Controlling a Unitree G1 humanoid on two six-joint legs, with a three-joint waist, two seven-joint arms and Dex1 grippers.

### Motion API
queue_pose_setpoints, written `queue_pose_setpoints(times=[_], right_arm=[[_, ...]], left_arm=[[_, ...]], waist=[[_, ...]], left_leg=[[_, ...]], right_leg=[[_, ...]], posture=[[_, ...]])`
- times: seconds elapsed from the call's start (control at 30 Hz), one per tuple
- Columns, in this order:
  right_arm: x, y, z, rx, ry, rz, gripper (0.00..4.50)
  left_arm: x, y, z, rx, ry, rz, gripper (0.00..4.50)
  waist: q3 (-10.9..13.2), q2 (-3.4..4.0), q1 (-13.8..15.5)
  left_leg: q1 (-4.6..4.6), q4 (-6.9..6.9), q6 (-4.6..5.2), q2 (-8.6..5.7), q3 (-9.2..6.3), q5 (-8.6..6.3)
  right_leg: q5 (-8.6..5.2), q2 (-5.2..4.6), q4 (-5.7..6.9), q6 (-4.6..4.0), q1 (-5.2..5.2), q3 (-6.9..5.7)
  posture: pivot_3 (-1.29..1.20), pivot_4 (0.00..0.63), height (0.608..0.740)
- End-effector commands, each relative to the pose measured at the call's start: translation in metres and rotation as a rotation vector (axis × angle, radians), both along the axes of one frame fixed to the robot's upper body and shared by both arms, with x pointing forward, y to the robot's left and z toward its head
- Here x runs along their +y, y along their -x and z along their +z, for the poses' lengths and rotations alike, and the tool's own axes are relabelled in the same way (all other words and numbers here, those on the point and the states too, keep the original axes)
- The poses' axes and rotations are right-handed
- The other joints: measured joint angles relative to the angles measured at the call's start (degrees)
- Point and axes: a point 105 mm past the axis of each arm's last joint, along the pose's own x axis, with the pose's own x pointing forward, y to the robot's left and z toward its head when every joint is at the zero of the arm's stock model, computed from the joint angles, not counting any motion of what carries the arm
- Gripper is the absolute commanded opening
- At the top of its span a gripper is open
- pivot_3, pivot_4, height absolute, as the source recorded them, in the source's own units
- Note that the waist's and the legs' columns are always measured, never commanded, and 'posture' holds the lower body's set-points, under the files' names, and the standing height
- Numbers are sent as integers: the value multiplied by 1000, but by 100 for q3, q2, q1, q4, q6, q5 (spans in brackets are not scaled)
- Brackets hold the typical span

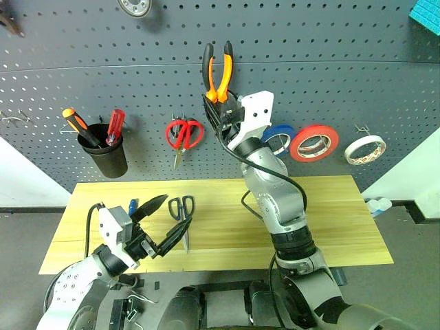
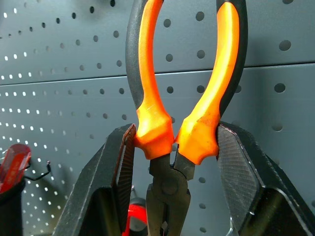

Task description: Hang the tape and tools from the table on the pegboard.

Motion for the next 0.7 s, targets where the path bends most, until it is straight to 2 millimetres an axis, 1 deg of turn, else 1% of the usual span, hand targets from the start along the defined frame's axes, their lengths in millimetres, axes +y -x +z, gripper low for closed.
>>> queue_pose_setpoints(times=[0.03, 0.2, 0.37, 0.6, 0.7], right_arm=[[2, 3, 23, -94, -39, -4, 2090], [0, -7, 28, -116, -55, -43, 2090], [5, -13, 30, -135, -64, -56, 2090], [7, -18, 29, -146, -70, -62, 2089], [5, -19, 25, -141, -70, -67, 2089]], left_arm=[[-2, 4, 11, -42, 0, -14, 4500], [-3, 4, 11, -41, -2, -14, 4500], [-4, 4, 12, -43, -3, -15, 4500], [-5, 6, 14, -43, -6, -18, 4500], [-5, 8, 14, -39, -8, -20, 4500]], waist=[[1, 1, 1], [3, 4, 4], [3, 5, 3], [6, 10, 5], [7, 11, 8]], left_leg=[[0, 0, 0, 0, 0, 0], [0, -2, 0, 0, -1, 0], [-1, -3, 0, 0, -1, 0], [-1, -4, 0, 0, -2, 0], [-1, -4, 0, 0, -2, 0]], right_leg=[[0, 0, 0, 0, 0, 0], [0, 1, 0, 0, 0, 0], [0, 1, -2, -1, -2, 0], [-1, 2, -1, -1, -2, 0], [-1, 1, -1, -1, -2, 0]], posture=[[104, 125, 724], [112, 122, 724], [123, 121, 724], [132, 128, 724], [134, 131, 724]])
